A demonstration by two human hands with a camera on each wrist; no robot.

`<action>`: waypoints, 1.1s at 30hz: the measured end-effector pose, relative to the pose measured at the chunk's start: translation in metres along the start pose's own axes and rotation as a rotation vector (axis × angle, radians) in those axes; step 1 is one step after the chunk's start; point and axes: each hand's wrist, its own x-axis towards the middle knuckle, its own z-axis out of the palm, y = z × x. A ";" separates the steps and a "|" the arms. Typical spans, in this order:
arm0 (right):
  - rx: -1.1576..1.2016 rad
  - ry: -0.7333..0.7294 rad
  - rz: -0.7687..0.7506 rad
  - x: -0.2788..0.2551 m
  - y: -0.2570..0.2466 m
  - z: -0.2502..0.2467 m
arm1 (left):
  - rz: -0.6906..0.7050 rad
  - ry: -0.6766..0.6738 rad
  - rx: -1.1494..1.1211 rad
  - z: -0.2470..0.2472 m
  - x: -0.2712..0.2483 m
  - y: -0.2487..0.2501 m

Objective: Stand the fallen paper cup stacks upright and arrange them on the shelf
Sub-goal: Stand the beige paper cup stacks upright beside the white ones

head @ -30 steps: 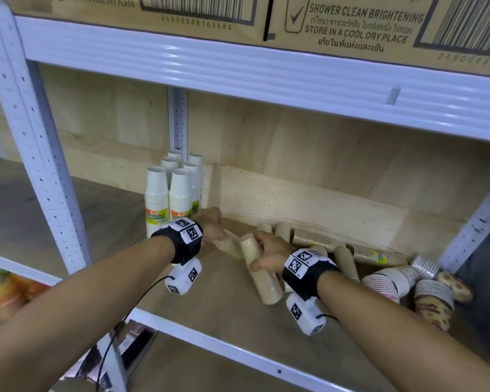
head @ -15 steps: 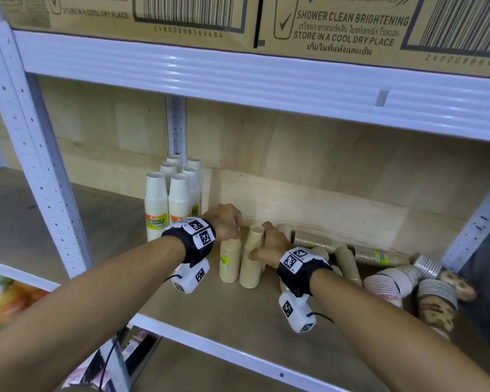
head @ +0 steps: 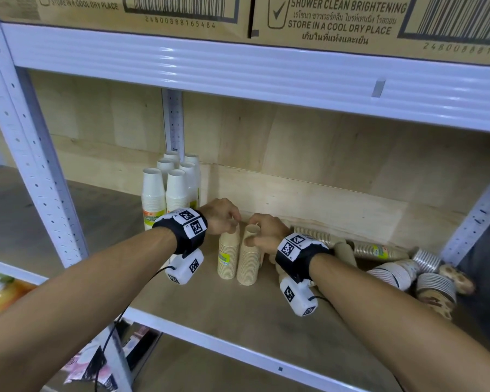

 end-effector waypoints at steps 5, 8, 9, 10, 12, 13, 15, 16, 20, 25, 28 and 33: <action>-0.111 0.083 0.015 -0.004 -0.005 0.000 | -0.024 0.010 -0.045 0.001 0.000 -0.002; -0.122 0.056 -0.038 -0.005 -0.007 -0.001 | 0.001 -0.035 -0.025 0.001 -0.001 -0.001; -0.123 0.042 -0.065 -0.006 -0.008 -0.002 | 0.006 -0.036 -0.019 0.001 0.000 -0.001; -0.119 0.031 -0.090 -0.006 -0.009 -0.003 | 0.010 -0.033 -0.017 0.001 0.000 -0.001; -0.107 0.021 -0.105 -0.006 -0.011 -0.004 | 0.010 -0.025 -0.016 0.001 0.001 -0.001; -0.109 0.029 -0.102 -0.006 -0.011 -0.005 | 0.008 -0.021 -0.017 0.002 0.001 -0.001; -0.139 0.073 -0.077 -0.006 -0.011 -0.004 | -0.002 -0.014 -0.026 0.002 0.002 -0.001; -0.160 0.100 -0.061 -0.006 -0.011 -0.003 | -0.006 -0.013 -0.031 0.002 0.002 -0.002; -0.243 0.145 -0.036 -0.008 -0.013 -0.002 | -0.009 -0.024 -0.041 0.002 0.002 -0.002; -0.192 0.046 -0.109 -0.008 -0.015 -0.002 | -0.002 -0.021 -0.057 0.003 0.003 -0.001; -0.194 0.042 -0.106 -0.007 -0.015 -0.005 | -0.004 -0.021 -0.056 0.003 0.005 0.000; -0.214 0.074 -0.073 -0.007 -0.016 -0.007 | -0.009 -0.017 -0.047 0.003 0.006 0.000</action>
